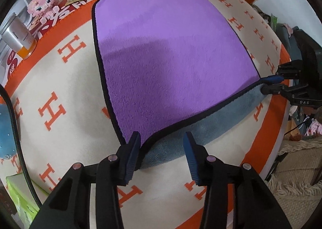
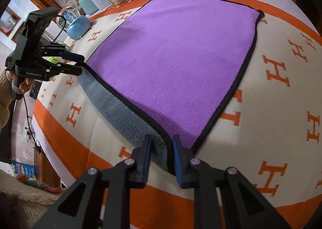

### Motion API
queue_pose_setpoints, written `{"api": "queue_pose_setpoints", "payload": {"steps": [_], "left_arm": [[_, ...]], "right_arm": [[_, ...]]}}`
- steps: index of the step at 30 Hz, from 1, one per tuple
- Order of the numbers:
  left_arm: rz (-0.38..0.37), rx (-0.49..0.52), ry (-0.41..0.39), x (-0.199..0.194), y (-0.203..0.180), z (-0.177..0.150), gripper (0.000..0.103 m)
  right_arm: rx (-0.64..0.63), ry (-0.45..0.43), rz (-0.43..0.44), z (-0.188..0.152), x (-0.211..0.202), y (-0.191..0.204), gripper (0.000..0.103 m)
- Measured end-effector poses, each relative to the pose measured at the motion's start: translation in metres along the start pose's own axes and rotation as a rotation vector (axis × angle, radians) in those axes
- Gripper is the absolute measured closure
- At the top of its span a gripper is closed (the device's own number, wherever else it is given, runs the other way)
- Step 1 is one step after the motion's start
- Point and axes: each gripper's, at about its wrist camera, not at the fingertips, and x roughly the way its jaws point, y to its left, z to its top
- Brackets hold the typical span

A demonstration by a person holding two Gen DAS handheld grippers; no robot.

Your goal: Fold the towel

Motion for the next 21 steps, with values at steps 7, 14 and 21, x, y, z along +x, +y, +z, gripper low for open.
{"api": "queue_pose_setpoints", "payload": {"steps": [7, 14, 21], "left_arm": [[0.010, -0.002, 0.036, 0.007, 0.008, 0.002, 0.060], [-0.010, 0.012, 0.053, 0.011, 0.006, 0.002, 0.060], [-0.025, 0.023, 0.062, 0.015, 0.001, 0.004, 0.071]], "right_arm": [[0.019, 0.008, 0.006, 0.000, -0.001, -0.003, 0.085], [0.037, 0.002, -0.002, 0.000, -0.006, -0.005, 0.085], [0.059, 0.001, 0.022, 0.000, -0.007, -0.009, 0.085]]}}
